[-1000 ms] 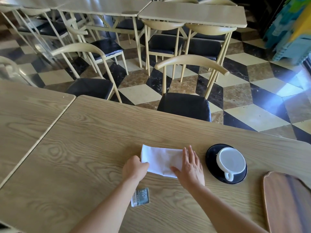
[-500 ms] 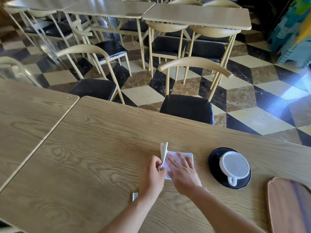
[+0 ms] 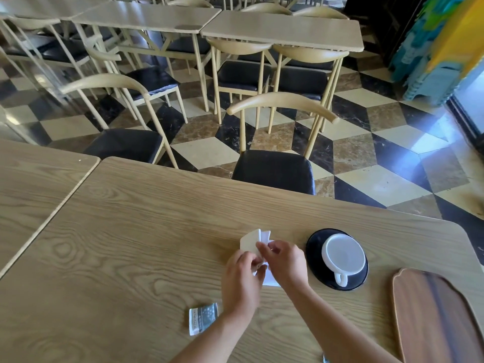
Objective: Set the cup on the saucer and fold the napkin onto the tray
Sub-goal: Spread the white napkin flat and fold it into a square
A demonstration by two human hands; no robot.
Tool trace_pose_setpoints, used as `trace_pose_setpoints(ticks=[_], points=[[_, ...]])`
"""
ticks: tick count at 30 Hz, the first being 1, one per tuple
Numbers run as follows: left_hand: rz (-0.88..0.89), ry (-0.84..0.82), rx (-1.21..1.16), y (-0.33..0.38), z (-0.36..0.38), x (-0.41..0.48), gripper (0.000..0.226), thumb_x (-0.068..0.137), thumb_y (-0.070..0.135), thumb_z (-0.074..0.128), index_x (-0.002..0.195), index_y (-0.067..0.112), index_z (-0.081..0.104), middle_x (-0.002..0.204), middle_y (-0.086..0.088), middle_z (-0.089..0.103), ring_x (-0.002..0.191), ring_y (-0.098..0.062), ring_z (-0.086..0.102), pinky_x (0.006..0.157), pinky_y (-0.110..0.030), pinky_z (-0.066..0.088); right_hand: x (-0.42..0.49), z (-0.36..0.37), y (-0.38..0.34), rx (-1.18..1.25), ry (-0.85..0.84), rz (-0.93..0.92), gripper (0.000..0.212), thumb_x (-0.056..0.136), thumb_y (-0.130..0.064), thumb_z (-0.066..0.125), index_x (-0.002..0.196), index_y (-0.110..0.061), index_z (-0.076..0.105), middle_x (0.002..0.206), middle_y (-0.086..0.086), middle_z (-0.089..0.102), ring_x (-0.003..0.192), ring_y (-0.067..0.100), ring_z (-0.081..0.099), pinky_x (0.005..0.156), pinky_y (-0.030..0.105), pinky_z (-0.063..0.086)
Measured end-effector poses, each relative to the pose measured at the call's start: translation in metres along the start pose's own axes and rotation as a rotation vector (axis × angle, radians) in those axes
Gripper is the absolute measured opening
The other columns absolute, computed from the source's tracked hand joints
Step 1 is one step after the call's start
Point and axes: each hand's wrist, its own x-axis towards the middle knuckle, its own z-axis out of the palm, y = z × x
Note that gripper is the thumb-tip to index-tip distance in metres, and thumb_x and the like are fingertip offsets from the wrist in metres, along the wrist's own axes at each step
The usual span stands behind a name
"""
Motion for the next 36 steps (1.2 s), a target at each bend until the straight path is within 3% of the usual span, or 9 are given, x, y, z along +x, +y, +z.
trace_pose_setpoints(ticks=[5, 8, 12, 17, 21, 28, 32, 34, 36], points=[[0.161, -0.059, 0.003, -0.004, 0.014, -0.002, 0.017, 0.074, 0.013, 0.077, 0.082, 0.02, 0.064, 0.082, 0.011, 0.06, 0.077, -0.01, 0.061, 0.069, -0.036, 0.053, 0.003, -0.009, 0.013, -0.045, 0.025, 0.033, 0.038, 0.078, -0.036, 0.06, 0.053, -0.013, 0.042, 0.043, -0.004, 0.042, 0.043, 0.012, 0.032, 0.044, 0.028, 0.026], [0.256, -0.093, 0.086, -0.006, 0.018, -0.004, 0.016, 0.072, 0.023, 0.077, 0.082, 0.025, 0.065, 0.082, 0.013, 0.061, 0.079, -0.011, 0.061, 0.073, -0.032, 0.05, 0.003, -0.012, 0.022, -0.115, 0.059, 0.037, 0.04, 0.082, -0.032, 0.06, 0.053, -0.013, 0.038, 0.044, -0.002, 0.039, 0.044, 0.014, 0.029, 0.043, 0.031, 0.024], [0.369, -0.13, 0.186, -0.014, 0.019, -0.013, 0.012, 0.078, 0.038, 0.066, 0.088, 0.032, 0.068, 0.091, 0.016, 0.06, 0.095, -0.007, 0.057, 0.088, -0.027, 0.042, 0.003, -0.009, 0.033, -0.165, 0.084, 0.045, 0.038, 0.089, -0.027, 0.057, 0.058, -0.011, 0.043, 0.05, 0.001, 0.046, 0.049, 0.017, 0.036, 0.046, 0.034, 0.028], [0.428, -0.171, 0.323, -0.024, 0.02, -0.019, 0.013, 0.08, 0.035, 0.059, 0.088, 0.028, 0.067, 0.1, 0.01, 0.062, 0.108, -0.014, 0.058, 0.1, -0.035, 0.04, -0.002, -0.003, 0.041, -0.129, 0.121, 0.039, 0.018, 0.093, -0.024, 0.057, 0.078, -0.014, 0.061, 0.065, -0.003, 0.064, 0.062, 0.019, 0.056, 0.057, 0.034, 0.042], [0.394, -0.168, 0.311, -0.024, 0.023, -0.019, 0.005, 0.08, 0.031, 0.067, 0.083, 0.027, 0.066, 0.095, 0.008, 0.062, 0.102, -0.015, 0.062, 0.093, -0.039, 0.048, -0.005, -0.002, 0.045, -0.082, 0.118, 0.06, 0.012, 0.092, -0.021, 0.058, 0.101, -0.016, 0.064, 0.083, -0.003, 0.071, 0.078, 0.02, 0.064, 0.065, 0.03, 0.046], [0.381, -0.154, 0.269, -0.024, 0.029, -0.011, 0.015, 0.072, 0.023, 0.079, 0.077, 0.027, 0.065, 0.085, 0.01, 0.057, 0.085, -0.013, 0.056, 0.084, -0.03, 0.049, -0.005, 0.0, 0.047, -0.109, 0.149, -0.014, 0.01, 0.089, -0.011, 0.055, 0.096, -0.012, 0.06, 0.086, 0.002, 0.059, 0.076, 0.023, 0.055, 0.065, 0.032, 0.042], [0.427, -0.255, 0.397, -0.035, 0.036, -0.019, 0.039, 0.081, 0.04, 0.066, 0.118, 0.03, 0.058, 0.126, -0.003, 0.057, 0.124, -0.023, 0.053, 0.105, -0.045, 0.045, -0.004, 0.002, 0.048, -0.173, 0.076, -0.125, 0.046, 0.087, -0.01, 0.052, 0.129, -0.026, 0.047, 0.115, -0.004, 0.048, 0.085, 0.023, 0.058, 0.07, 0.034, 0.049], [0.466, -0.343, 0.493, -0.044, 0.039, -0.027, 0.064, 0.091, 0.056, 0.047, 0.146, 0.026, 0.036, 0.154, -0.012, 0.036, 0.146, -0.031, 0.028, 0.117, -0.051, 0.027, -0.001, 0.001, 0.05, -0.283, 0.029, -0.213, 0.06, 0.088, -0.009, 0.051, 0.143, -0.03, 0.037, 0.133, -0.007, 0.041, 0.099, 0.021, 0.059, 0.076, 0.036, 0.053], [0.487, -0.39, 0.55, -0.052, 0.039, -0.033, 0.079, 0.092, 0.067, 0.033, 0.155, 0.024, 0.013, 0.163, -0.012, 0.013, 0.151, -0.032, 0.008, 0.118, -0.049, 0.012, 0.003, 0.001, 0.053, -0.403, -0.009, -0.287, 0.061, 0.088, -0.006, 0.05, 0.144, -0.028, 0.037, 0.143, -0.007, 0.039, 0.11, 0.023, 0.057, 0.078, 0.037, 0.054]])
